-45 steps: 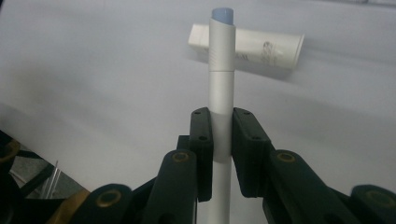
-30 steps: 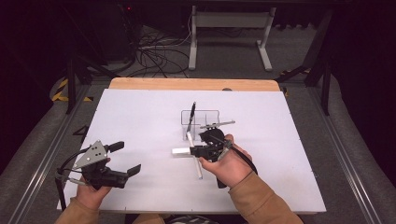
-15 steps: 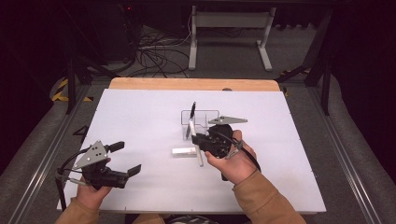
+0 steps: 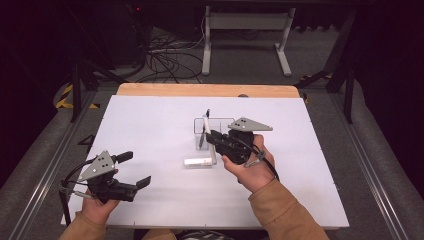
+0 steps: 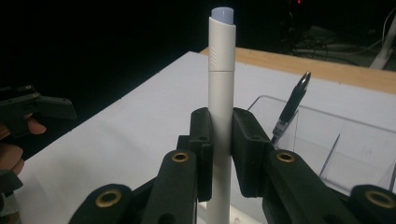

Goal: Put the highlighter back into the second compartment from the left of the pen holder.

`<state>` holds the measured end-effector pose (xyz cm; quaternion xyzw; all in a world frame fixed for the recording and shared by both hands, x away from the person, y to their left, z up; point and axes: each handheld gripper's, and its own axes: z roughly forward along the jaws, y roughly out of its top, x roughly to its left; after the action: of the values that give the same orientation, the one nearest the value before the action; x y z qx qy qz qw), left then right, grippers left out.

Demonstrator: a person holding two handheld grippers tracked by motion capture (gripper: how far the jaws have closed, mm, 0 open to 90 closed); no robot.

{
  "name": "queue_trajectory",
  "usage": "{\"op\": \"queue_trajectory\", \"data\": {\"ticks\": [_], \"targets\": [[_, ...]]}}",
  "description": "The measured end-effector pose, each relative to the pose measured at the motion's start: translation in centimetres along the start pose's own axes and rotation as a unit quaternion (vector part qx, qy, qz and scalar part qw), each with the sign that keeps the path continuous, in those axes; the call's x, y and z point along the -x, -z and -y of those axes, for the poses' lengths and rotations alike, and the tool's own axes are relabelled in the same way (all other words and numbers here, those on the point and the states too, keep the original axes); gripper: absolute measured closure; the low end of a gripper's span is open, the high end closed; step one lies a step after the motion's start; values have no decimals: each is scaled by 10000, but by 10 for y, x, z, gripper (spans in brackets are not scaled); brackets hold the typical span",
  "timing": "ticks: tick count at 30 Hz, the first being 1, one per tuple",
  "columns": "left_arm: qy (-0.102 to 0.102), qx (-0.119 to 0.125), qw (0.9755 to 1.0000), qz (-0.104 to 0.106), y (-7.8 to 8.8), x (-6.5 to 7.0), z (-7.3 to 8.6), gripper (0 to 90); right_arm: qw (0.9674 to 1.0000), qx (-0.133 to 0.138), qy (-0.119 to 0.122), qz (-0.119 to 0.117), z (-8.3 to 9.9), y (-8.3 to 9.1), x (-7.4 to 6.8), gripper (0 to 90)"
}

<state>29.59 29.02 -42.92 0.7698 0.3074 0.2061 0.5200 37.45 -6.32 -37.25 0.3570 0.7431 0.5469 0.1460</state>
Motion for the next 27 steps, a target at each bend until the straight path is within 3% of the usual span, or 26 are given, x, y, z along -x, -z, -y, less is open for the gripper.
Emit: {"op": "queue_trajectory", "data": {"ticks": [4,10,16,27], "targets": [[-1,-1,10000,0,0,0,0,13,9993,315,207,30,-2,0,2,795],[-4,-3,10000,-4,0,0,0,13,9977,621,288,23,-5,-3,6,795],[3,8,10000,4,0,0,0,13,9929,1133,322,145,-7,-5,12,795],[-4,6,10000,-2,0,0,0,13,9899,1364,321,233,-8,-10,17,795]]}}
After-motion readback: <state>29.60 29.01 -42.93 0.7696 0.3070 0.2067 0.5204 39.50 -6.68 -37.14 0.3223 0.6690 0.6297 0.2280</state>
